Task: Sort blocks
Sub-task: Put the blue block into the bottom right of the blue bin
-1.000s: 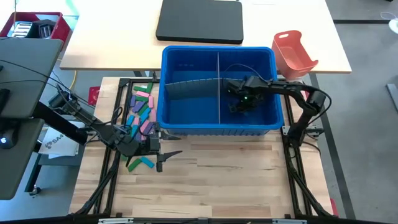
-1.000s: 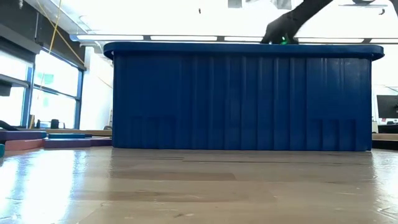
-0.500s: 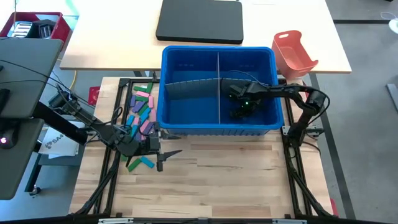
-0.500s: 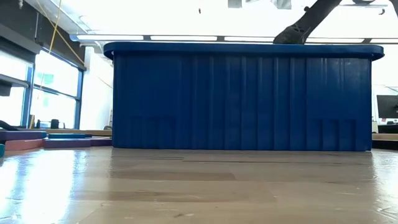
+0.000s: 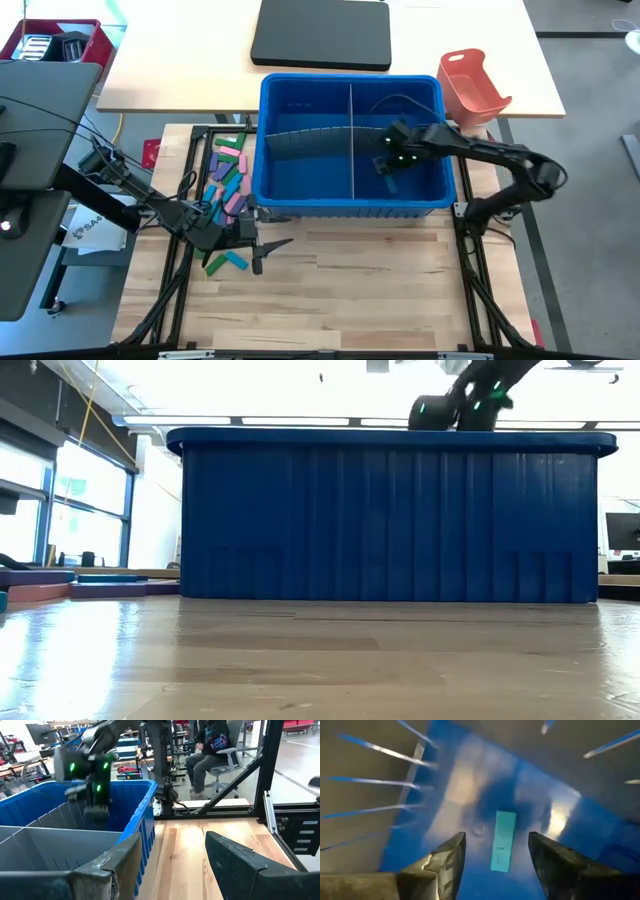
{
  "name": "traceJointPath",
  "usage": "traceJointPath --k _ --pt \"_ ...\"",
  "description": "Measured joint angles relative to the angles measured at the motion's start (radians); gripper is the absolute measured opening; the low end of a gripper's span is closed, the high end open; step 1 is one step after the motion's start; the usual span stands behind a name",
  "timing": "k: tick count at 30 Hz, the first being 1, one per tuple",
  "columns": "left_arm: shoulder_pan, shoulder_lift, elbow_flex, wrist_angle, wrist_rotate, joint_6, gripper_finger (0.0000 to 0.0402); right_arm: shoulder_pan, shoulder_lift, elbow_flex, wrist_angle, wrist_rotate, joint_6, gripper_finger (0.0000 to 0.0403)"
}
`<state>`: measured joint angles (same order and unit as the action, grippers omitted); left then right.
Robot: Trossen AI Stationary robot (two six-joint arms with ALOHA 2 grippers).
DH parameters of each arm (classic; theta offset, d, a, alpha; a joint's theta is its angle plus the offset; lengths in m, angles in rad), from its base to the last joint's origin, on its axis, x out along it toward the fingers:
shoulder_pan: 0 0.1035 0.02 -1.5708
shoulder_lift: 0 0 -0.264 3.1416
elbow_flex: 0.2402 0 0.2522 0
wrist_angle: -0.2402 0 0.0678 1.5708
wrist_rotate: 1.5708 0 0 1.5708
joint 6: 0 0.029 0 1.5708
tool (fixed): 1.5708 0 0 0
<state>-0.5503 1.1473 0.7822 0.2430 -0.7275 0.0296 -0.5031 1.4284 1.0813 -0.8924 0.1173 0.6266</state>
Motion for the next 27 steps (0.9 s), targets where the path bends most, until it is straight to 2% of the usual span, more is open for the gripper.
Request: traceJointPath --k 6,10,13,16,20,24,27 --pt "0.0 0.0 0.0 0.02 -0.019 0.001 0.0211 0.133 -0.178 0.0 0.013 0.158 0.051 0.0213" --pt "0.0 0.0 0.0 0.042 -0.017 0.035 0.0211 0.276 -0.255 0.0 0.066 0.269 0.059 0.0213" --pt "-0.021 -0.019 0.0 0.011 0.026 0.032 0.0211 0.398 -0.279 0.0 0.109 0.337 0.103 0.0213" --pt "-0.071 -0.063 0.001 -0.093 0.158 0.0 0.0211 0.543 -0.276 0.0 0.172 0.418 0.073 0.0213" --pt "-0.149 -0.101 0.001 -0.262 0.315 -0.135 0.0211 0.741 -0.237 0.0 0.297 0.557 -0.002 0.0213" --pt "-0.214 -0.1 0.002 -0.462 0.353 -0.242 0.0211 0.907 -0.182 0.001 0.482 0.682 -0.122 0.0213" --pt "-0.239 -0.086 0.001 -0.674 0.38 -0.257 0.0211 0.998 -0.132 0.001 0.601 0.713 -0.206 0.0213"
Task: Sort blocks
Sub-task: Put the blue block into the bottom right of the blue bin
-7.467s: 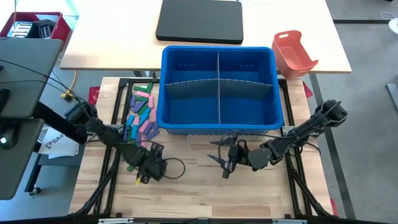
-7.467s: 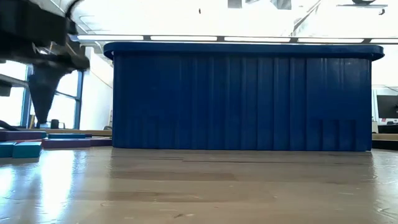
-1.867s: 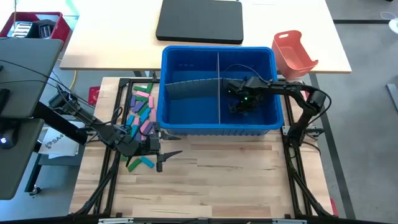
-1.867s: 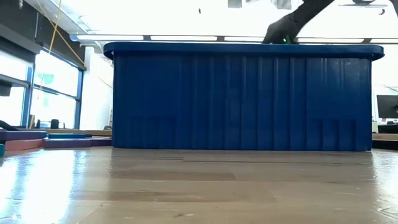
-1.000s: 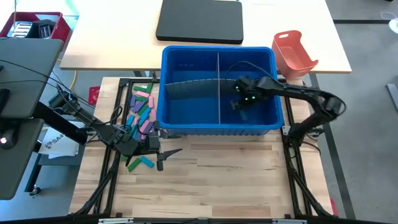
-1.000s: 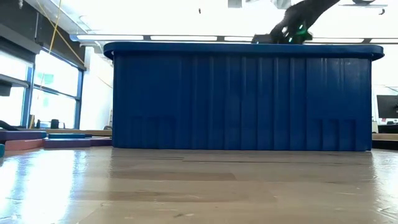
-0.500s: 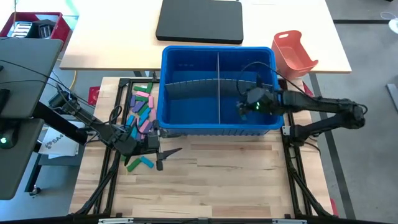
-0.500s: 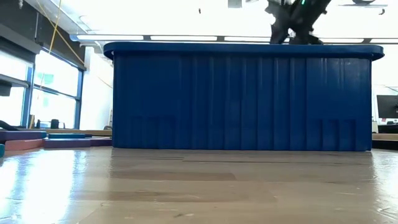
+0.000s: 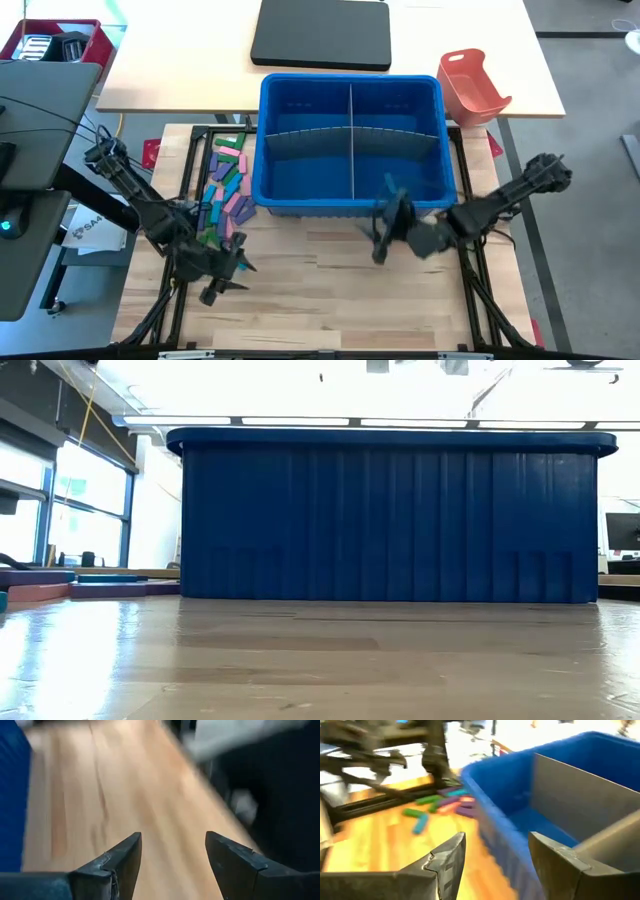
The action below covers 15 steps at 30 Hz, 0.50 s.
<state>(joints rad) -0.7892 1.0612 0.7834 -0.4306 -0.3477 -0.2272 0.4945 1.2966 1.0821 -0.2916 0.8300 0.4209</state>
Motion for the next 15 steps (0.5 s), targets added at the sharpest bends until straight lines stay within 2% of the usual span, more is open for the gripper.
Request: traceJointPath --k 4,7,11,15 --pt "-0.007 0.04 0.0 -0.262 0.019 -0.049 0.0211 0.063 0.065 0.0 0.108 0.006 -0.064 0.0213" --pt "0.008 0.076 -0.001 -0.376 0.02 -0.096 0.0211 0.085 0.105 0.0 0.132 0.006 -0.07 0.0213" --pt "0.028 0.121 -0.002 -0.406 0.053 -0.096 0.0211 0.092 0.141 0.0 0.132 0.006 -0.029 0.0213" --pt "0.053 0.166 -0.062 -0.324 0.13 -0.064 0.0211 0.092 0.156 0.0 0.132 0.007 0.003 0.0213"
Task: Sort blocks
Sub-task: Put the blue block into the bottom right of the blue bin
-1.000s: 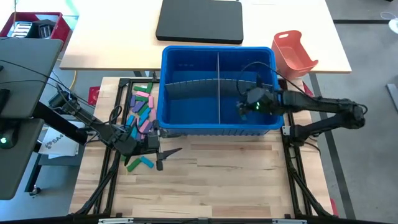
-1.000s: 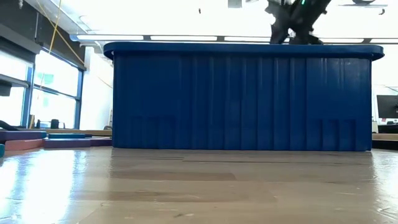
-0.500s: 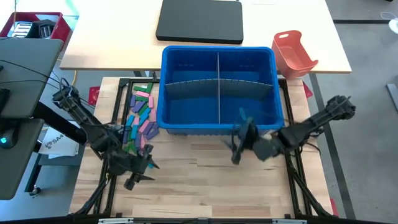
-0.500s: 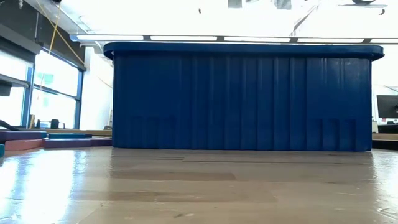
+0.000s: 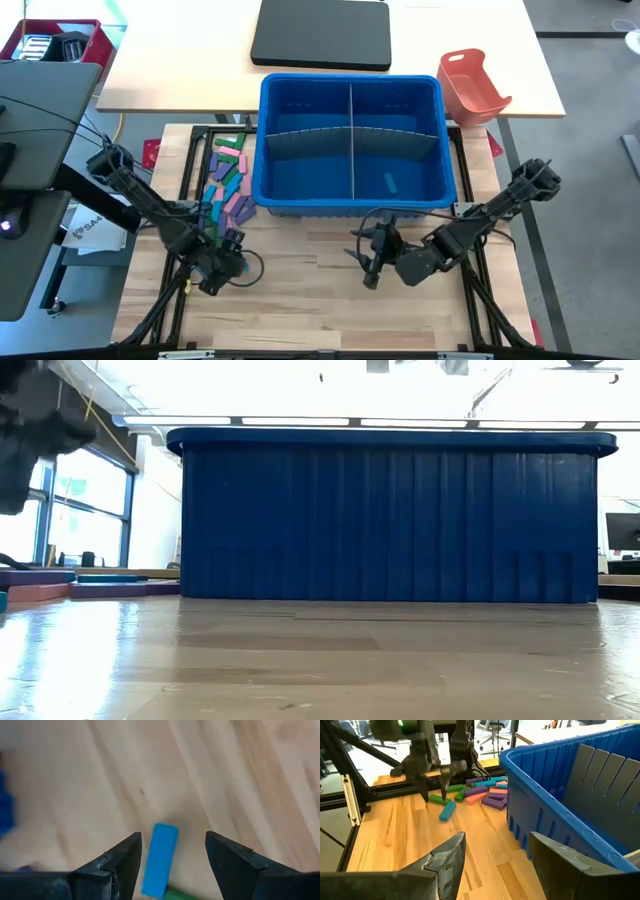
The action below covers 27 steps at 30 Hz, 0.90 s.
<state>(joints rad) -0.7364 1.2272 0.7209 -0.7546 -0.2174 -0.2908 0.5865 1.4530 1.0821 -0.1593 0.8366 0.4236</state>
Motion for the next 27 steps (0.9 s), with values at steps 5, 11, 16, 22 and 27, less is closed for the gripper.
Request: traceJointPath --k 5,11,16,22,27 --pt "0.037 0.043 -0.137 0.187 -0.012 -0.051 0.0211 0.0 0.001 0.0 0.0 -0.001 0.021 0.0213" --pt "0.065 0.043 -0.25 0.355 -0.018 -0.064 0.0211 0.003 0.001 0.0 0.0 -0.001 0.021 0.0213" --pt "0.065 0.04 -0.283 0.377 0.001 -0.043 0.0208 0.003 0.001 0.0 0.0 -0.001 0.023 0.0213" --pt "0.065 0.04 -0.312 0.407 0.028 -0.021 0.0149 0.003 0.001 0.0 0.0 -0.001 0.047 0.0213" --pt "0.088 0.038 -0.307 0.454 0.035 -0.051 0.0098 0.002 0.001 0.0 -0.042 -0.002 0.014 0.0213"
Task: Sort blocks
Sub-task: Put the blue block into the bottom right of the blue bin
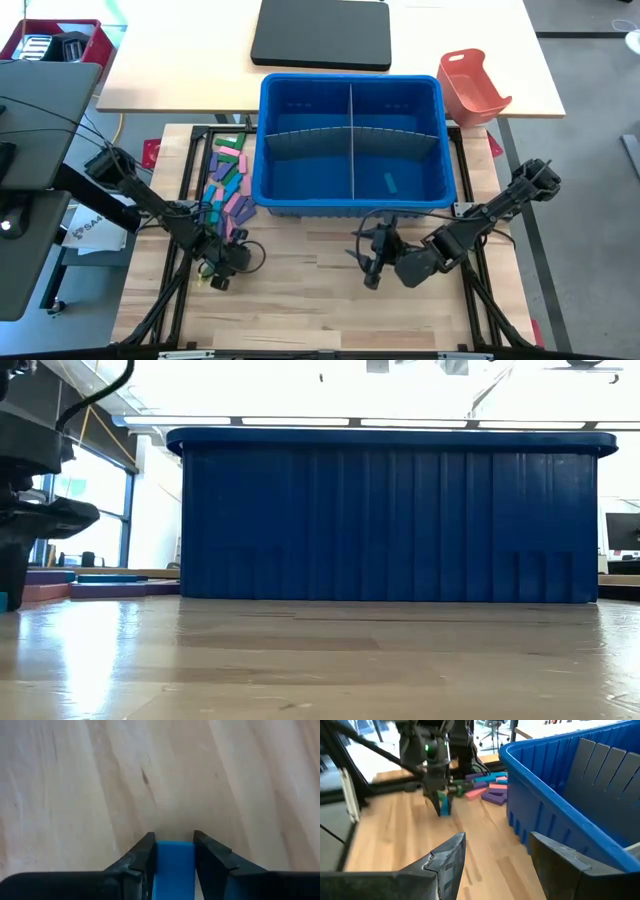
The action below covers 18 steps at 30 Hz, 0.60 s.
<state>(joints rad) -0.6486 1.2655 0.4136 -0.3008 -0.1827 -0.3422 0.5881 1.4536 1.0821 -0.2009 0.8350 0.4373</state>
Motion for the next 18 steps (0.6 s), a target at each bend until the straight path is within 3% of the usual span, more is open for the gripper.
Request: traceJointPath --k 4,9,13,18 --pt "0.037 0.005 0.059 0.08 -0.088 0.016 0.0098 -0.003 0.007 0.0 -0.047 -0.023 0.018 0.0213" --pt "0.087 -0.023 0.177 0.319 -0.266 0.223 0.0098 -0.009 0.037 0.0 -0.031 -0.057 0.026 0.0213" --pt "0.116 -0.053 0.216 0.741 -0.265 0.421 0.0098 -0.012 0.102 0.0 0.102 -0.067 -0.06 0.0213" --pt "0.139 -0.051 0.214 1.14 -0.139 0.569 0.0098 -0.013 0.224 0.0 0.518 -0.086 -0.379 0.0213"
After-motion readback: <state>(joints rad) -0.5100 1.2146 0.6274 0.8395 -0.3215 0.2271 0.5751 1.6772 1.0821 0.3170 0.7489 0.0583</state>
